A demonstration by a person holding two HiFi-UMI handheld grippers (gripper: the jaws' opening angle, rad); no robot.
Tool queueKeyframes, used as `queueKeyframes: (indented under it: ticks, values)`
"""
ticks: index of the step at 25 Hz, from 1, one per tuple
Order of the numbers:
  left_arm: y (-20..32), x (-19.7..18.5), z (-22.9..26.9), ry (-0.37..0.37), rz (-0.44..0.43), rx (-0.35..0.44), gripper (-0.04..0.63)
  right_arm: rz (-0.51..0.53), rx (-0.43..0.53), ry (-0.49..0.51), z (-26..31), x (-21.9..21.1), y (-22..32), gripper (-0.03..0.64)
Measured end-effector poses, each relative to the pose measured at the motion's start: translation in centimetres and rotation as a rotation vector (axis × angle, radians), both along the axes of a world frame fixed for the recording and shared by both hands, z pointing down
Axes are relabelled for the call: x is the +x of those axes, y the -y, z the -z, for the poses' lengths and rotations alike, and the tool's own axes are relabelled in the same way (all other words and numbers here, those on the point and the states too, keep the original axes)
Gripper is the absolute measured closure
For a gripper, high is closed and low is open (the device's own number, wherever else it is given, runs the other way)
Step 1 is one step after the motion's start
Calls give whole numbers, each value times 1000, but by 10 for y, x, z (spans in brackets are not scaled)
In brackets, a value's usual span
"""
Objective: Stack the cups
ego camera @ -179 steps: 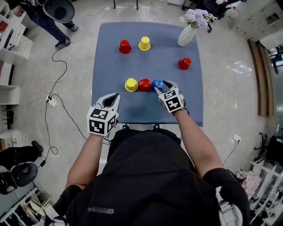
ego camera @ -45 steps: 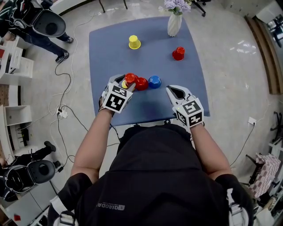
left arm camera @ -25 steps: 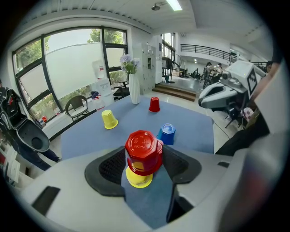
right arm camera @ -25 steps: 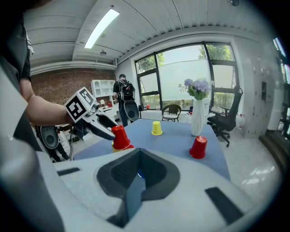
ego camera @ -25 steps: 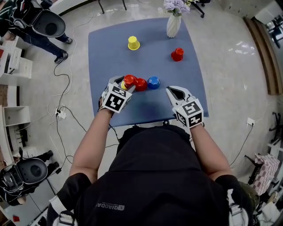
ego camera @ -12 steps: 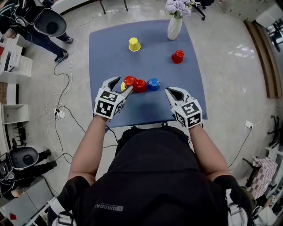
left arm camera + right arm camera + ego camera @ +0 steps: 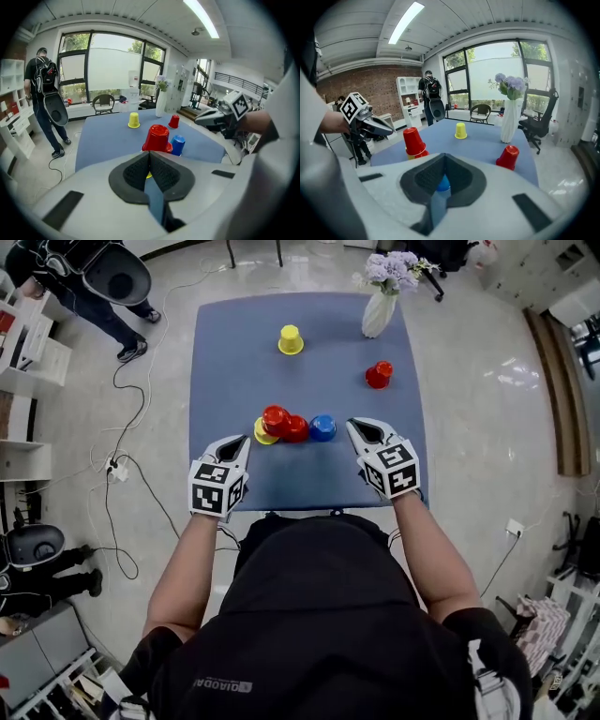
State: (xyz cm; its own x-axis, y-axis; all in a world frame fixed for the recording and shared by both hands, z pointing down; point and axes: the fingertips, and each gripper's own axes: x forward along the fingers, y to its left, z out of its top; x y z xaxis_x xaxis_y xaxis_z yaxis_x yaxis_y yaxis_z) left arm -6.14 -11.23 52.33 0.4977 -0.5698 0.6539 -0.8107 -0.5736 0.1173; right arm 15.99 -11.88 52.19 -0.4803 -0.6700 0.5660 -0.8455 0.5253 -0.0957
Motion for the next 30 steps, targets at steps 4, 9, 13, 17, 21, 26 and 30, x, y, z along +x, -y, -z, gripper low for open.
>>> queueKeyframes:
  ticks: [4, 9, 13, 17, 21, 26, 30]
  values:
    - [-2, -9, -4, 23, 36, -5, 592, 26, -10, -45, -10, 6, 39, 614]
    - [-4, -17, -2, 19, 88, -7, 592, 115, 38, -123, -11, -9, 95, 604]
    - [-5, -22, -4, 21, 126, -17, 592, 187, 40, -180, -15, -32, 137, 567]
    - [-5, -29, -5, 33, 150, -18, 592, 223, 31, -209, -23, -49, 170, 546]
    - [-7, -41, -10, 64, 168, -37, 592, 242, 21, -238, -33, -60, 196, 519]
    - [-10, -59, -19, 91, 216, -75, 592, 259, -13, -246, -48, -73, 222, 412]
    - [-12, -66, -23, 105, 240, -91, 592, 261, -35, -248, -58, -80, 245, 393]
